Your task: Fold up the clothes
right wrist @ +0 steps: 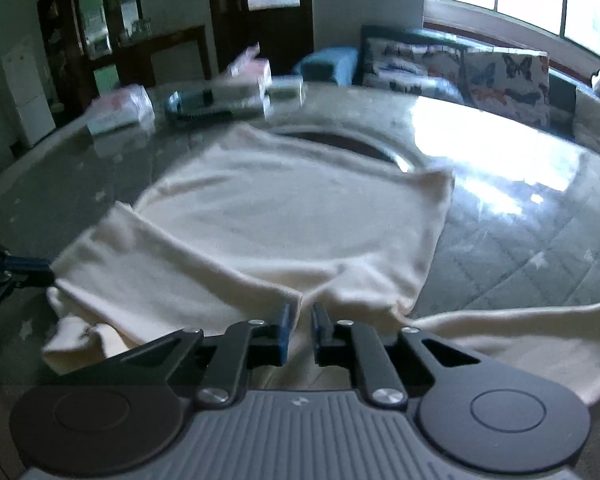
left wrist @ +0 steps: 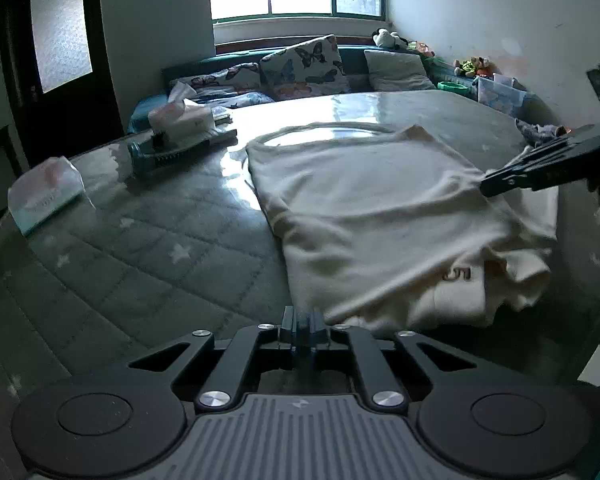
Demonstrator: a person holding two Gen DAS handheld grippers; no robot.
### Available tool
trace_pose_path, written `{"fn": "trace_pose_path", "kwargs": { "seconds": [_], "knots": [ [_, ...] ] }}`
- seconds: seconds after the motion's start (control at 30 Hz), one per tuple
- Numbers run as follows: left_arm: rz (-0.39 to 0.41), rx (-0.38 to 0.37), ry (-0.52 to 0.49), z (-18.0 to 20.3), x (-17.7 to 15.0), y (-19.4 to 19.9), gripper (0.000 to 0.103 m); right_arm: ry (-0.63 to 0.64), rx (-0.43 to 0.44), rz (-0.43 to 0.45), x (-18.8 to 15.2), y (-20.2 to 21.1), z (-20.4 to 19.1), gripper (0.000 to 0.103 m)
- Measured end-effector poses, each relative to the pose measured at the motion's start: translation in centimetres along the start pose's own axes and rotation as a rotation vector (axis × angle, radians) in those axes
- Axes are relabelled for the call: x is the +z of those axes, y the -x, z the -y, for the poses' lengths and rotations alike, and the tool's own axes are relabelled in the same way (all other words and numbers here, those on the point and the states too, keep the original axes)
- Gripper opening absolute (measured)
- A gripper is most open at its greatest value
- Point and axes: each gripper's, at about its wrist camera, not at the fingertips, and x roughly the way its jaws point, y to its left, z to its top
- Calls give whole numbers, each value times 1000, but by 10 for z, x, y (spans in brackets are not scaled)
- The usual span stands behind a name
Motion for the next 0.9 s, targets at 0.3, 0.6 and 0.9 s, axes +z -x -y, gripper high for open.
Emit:
{"fn": "trace_pose_path", "kwargs": {
  "seconds": [0.3,0.6,0.9],
  "knots": [
    [61,-34,62,8,45,-13,9,98,85,-32,-13,9,-19,10],
    [26,-130,45,54,58,-48,13,-63,-36,33,-27,42,33,19],
    [24,-180,-21,89,66,-55,24,-340,-355,73,-58,60,138,34]
  ]
}}
